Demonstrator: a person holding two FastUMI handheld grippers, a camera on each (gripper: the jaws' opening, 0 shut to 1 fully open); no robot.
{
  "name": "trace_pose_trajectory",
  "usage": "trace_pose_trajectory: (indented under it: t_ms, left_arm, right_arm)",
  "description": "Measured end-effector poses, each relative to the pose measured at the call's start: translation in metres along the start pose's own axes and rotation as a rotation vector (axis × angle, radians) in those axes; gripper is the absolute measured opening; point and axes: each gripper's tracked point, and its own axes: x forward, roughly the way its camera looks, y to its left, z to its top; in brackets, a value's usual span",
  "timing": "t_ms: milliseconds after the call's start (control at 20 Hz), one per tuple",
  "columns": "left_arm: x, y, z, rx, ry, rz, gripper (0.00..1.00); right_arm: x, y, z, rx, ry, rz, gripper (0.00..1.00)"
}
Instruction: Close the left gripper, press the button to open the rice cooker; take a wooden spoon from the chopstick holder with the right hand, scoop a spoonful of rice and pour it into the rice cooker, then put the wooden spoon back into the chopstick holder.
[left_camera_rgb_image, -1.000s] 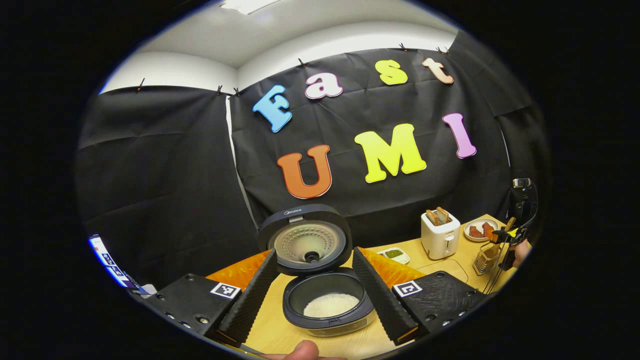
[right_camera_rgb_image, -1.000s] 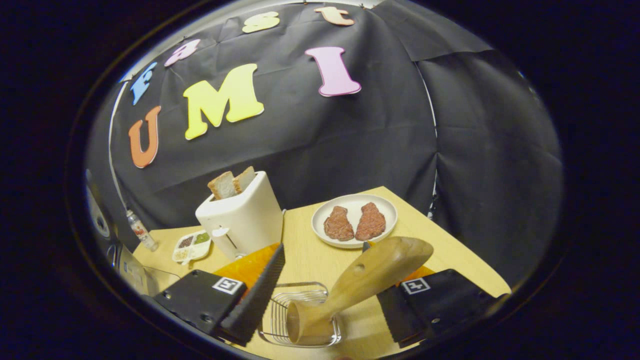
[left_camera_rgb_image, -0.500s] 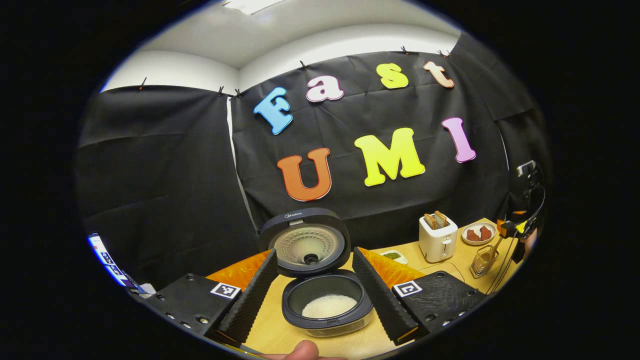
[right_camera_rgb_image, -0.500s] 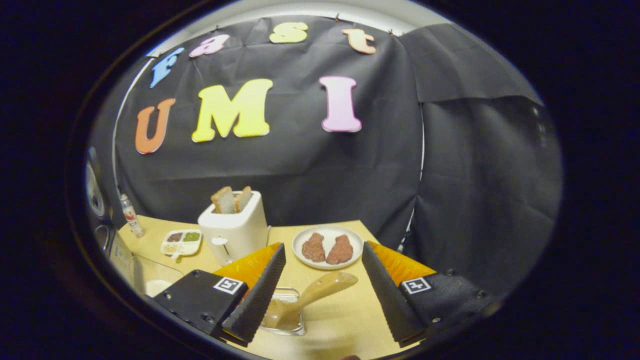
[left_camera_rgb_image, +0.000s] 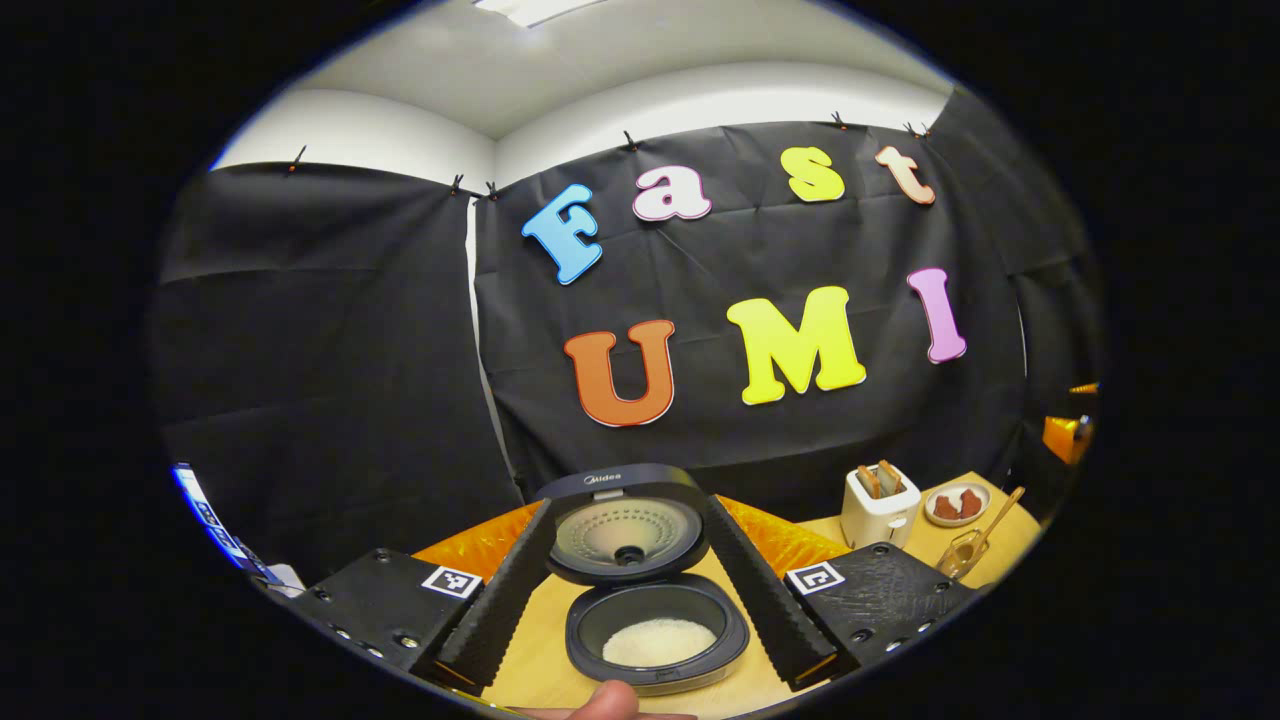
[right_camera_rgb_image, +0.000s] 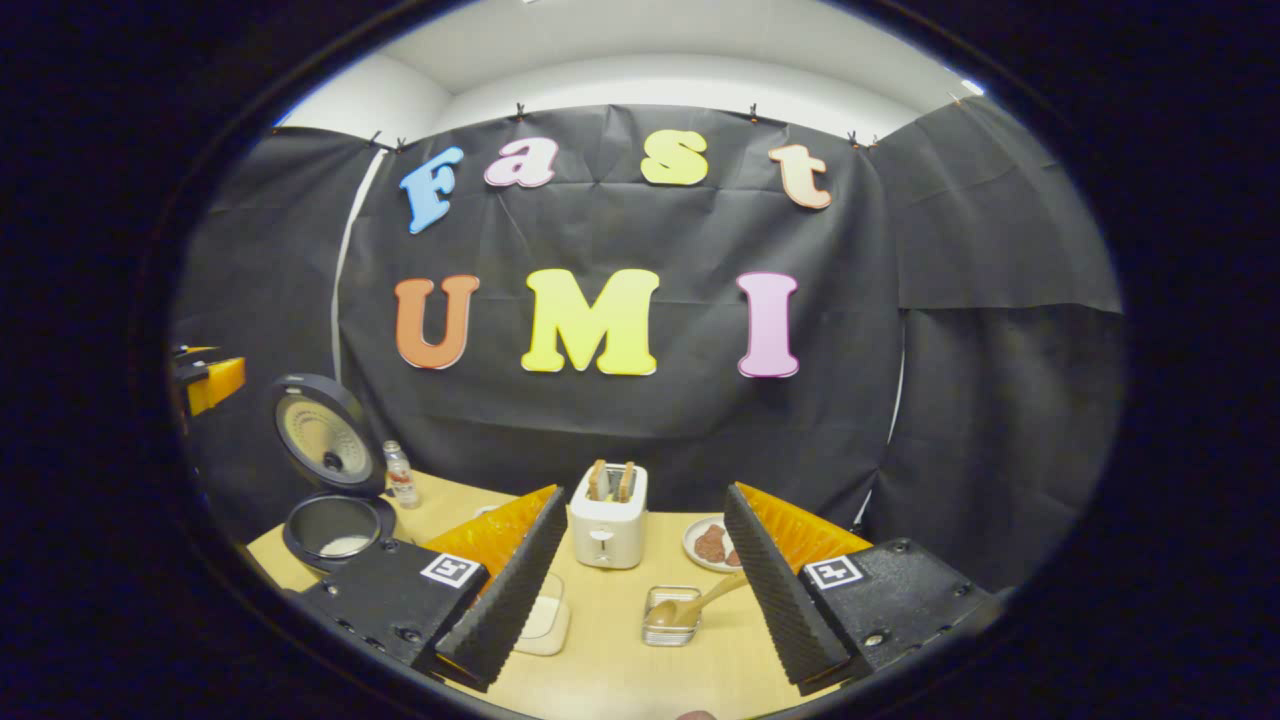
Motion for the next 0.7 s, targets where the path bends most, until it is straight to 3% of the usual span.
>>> trace_pose_trajectory:
  t_ms: [200, 450, 600, 700]
  left_arm:
    - [0.058, 0.013, 0.028, -0.098, 0.041, 0.001, 0.95]
    - [0.139, 0.025, 0.019, -0.252, 0.238, 0.01, 0.96]
    - [0.171, 0.032, -0.027, -0.285, 0.413, 0.058, 0.95]
    - [0.178, 0.043, -0.056, -0.24, 0.521, 0.101, 0.95]
  right_arm:
    - [-0.036, 0.029, -0.003, -0.055, 0.04, 0.059, 1.0]
    - [-0.053, 0.054, -0.022, -0.059, 0.131, 0.134, 1.0]
    - [-0.059, 0.057, -0.033, -0.06, 0.177, 0.151, 1.0]
    - [-0.062, 0.058, -0.038, -0.061, 0.196, 0.159, 1.0]
